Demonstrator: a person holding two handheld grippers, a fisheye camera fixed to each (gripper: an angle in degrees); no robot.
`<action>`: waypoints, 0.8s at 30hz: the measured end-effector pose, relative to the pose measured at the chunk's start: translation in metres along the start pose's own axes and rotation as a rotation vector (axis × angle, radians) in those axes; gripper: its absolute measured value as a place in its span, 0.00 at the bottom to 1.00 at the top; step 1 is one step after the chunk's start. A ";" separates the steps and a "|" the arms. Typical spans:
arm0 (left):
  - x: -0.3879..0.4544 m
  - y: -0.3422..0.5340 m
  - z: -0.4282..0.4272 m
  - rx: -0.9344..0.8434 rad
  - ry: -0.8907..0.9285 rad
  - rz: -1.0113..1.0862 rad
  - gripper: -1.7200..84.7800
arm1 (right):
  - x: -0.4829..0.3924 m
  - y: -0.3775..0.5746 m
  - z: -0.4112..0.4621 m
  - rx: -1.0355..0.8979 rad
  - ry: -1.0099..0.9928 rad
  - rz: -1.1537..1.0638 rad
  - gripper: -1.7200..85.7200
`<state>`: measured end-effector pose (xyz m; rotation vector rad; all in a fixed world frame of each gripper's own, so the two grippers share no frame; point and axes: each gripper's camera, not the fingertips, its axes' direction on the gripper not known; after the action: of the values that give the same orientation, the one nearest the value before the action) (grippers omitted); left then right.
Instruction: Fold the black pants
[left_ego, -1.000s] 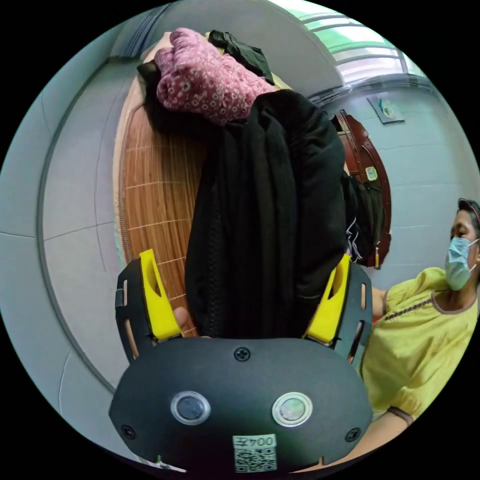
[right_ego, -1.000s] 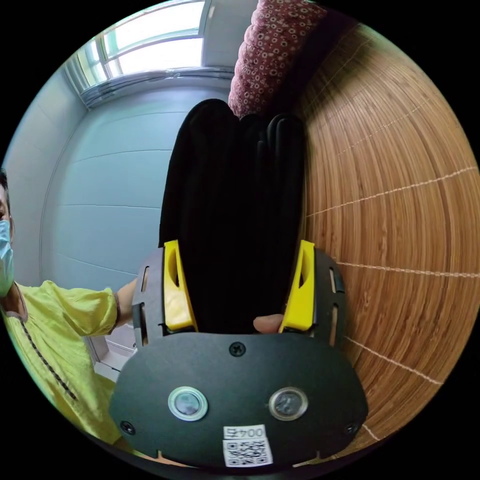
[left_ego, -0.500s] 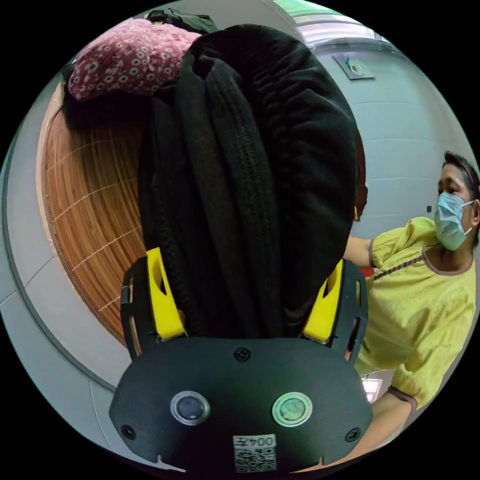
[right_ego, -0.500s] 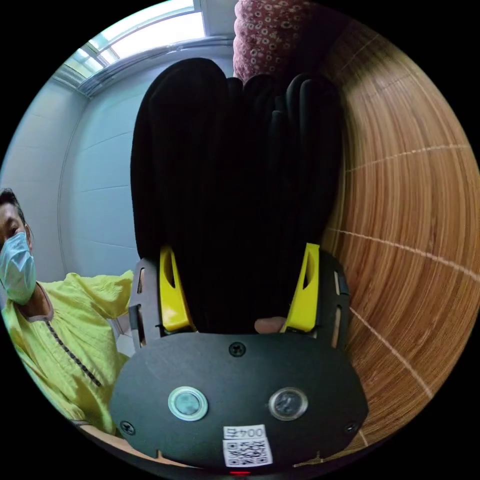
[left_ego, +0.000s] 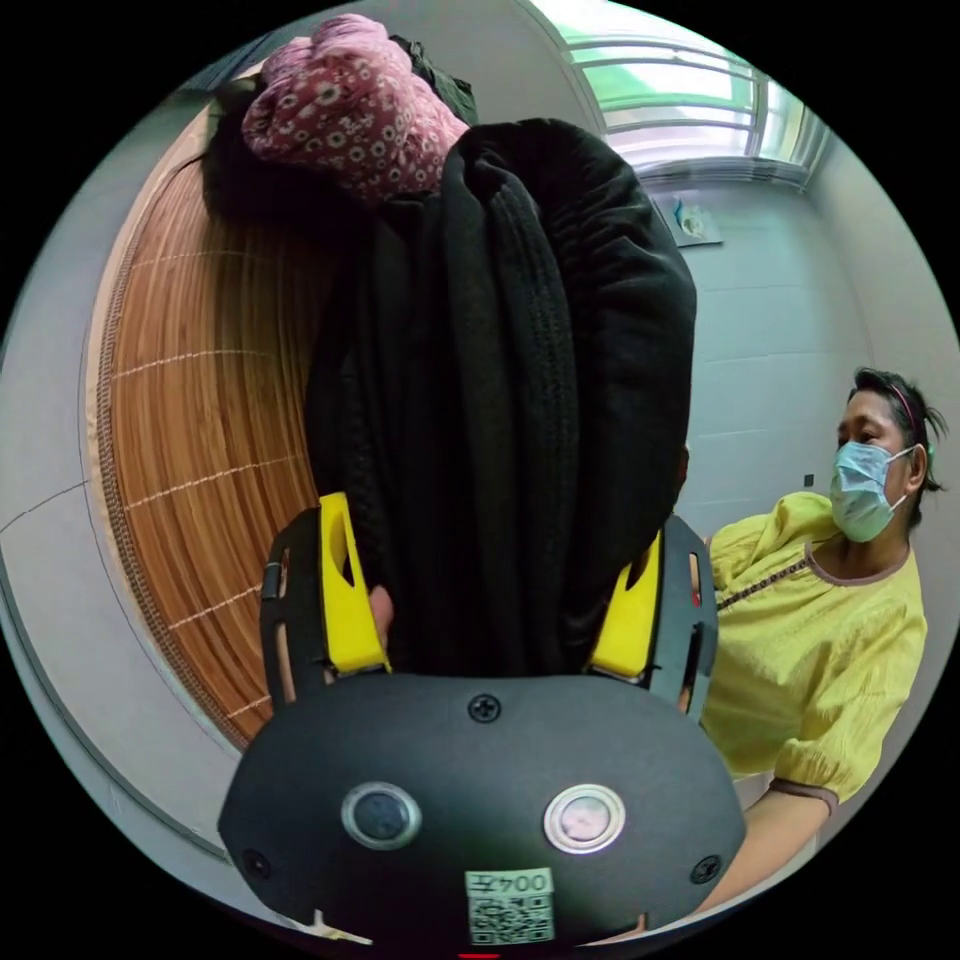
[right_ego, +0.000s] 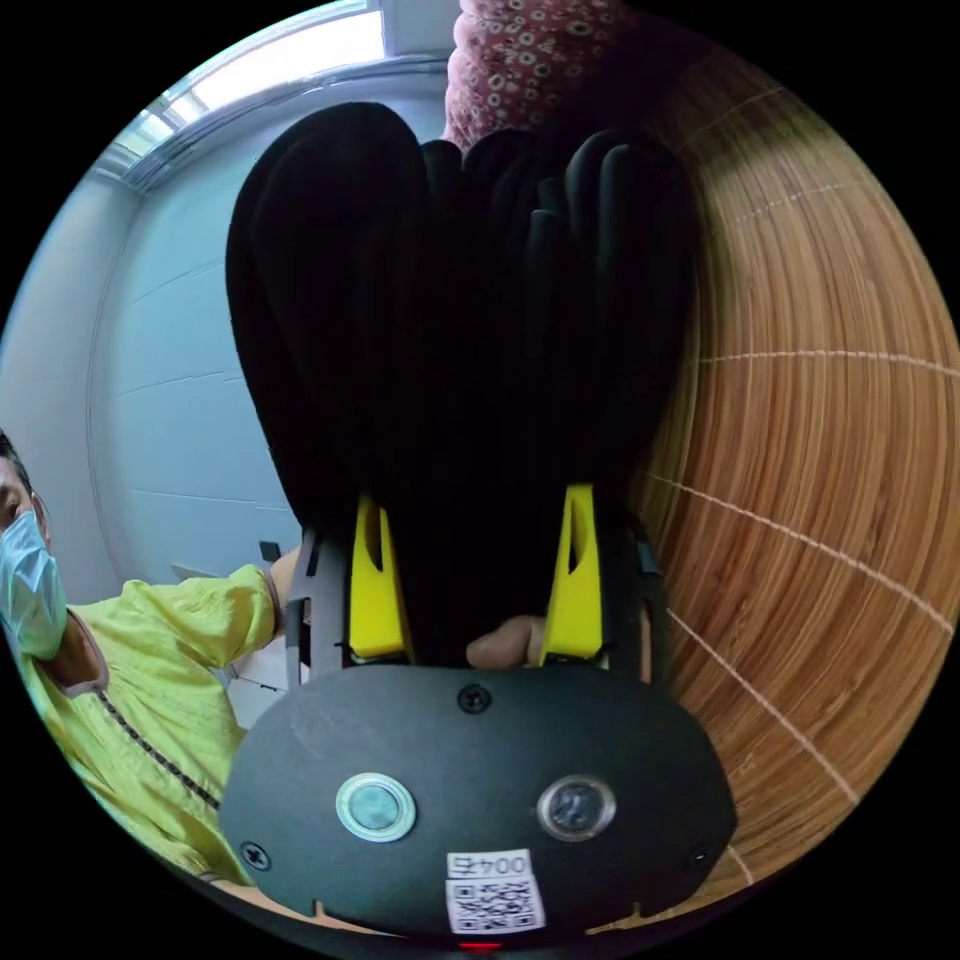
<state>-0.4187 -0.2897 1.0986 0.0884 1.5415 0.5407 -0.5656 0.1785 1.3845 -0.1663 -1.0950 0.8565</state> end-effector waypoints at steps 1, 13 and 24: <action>-0.001 0.002 0.000 0.009 -0.001 -0.001 0.39 | -0.004 0.003 -0.001 0.021 0.018 0.000 0.28; -0.031 0.035 0.001 0.119 0.051 -0.010 0.39 | -0.008 0.000 -0.014 -0.031 0.079 0.009 0.37; -0.053 0.055 -0.001 0.135 0.080 -0.001 0.39 | 0.009 0.001 -0.012 -0.069 -0.054 -0.018 0.38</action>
<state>-0.4317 -0.2621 1.1689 0.1717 1.6552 0.4430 -0.5546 0.1890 1.3850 -0.1909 -1.1755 0.8116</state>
